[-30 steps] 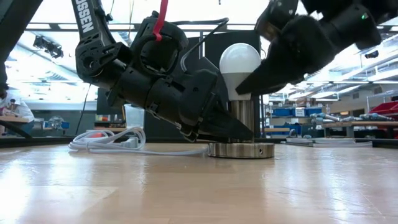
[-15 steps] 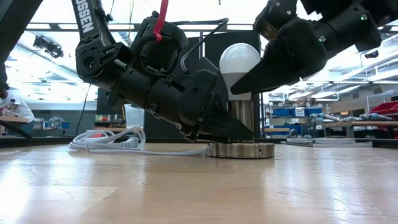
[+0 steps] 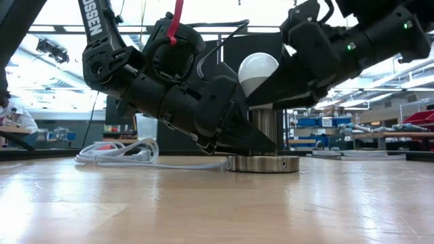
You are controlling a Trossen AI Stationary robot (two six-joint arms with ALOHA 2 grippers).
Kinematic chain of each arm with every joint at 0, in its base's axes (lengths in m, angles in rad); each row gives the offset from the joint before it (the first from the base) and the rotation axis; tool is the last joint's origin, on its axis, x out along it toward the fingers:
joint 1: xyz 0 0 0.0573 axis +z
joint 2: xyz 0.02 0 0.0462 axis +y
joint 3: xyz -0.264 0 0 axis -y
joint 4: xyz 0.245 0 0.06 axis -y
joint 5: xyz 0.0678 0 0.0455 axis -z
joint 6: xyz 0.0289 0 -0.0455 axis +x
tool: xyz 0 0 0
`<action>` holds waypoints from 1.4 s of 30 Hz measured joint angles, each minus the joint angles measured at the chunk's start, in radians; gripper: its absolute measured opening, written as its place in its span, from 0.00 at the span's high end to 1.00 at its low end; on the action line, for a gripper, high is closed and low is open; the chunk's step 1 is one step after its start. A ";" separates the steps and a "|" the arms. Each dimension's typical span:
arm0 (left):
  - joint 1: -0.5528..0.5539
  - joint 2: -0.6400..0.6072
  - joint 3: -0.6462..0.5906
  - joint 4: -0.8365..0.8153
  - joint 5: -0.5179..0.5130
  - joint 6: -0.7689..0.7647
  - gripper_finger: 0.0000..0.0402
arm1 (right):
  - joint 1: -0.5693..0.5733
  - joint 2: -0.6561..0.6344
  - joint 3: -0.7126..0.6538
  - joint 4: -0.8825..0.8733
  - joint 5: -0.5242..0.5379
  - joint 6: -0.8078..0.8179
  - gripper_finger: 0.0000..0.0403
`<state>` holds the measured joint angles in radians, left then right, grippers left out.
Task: Screw lightbulb
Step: Insert the lightbulb into the lamp holder
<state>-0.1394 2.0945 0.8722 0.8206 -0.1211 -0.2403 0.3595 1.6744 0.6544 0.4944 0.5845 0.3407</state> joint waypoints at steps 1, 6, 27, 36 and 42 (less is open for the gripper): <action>0.000 0.000 0.000 0.000 0.000 0.000 0.47 | 0.002 0.016 0.000 0.021 0.006 0.010 0.29; 0.000 0.000 0.000 0.000 -0.001 -0.004 0.47 | 0.018 0.057 0.000 0.081 0.110 0.067 0.29; -0.002 0.001 0.000 0.018 -0.053 -0.055 0.47 | 0.126 -0.020 0.001 -0.061 0.219 0.056 0.29; -0.008 0.001 -0.001 0.021 -0.041 -0.030 0.47 | 0.024 -0.020 0.001 -0.039 0.062 -0.021 0.29; -0.012 0.001 -0.001 0.019 -0.042 -0.029 0.47 | -0.019 -0.025 0.001 -0.013 -0.036 -0.040 0.29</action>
<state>-0.1516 2.0956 0.8713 0.8400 -0.1635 -0.2693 0.3404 1.6497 0.6552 0.4811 0.5481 0.3009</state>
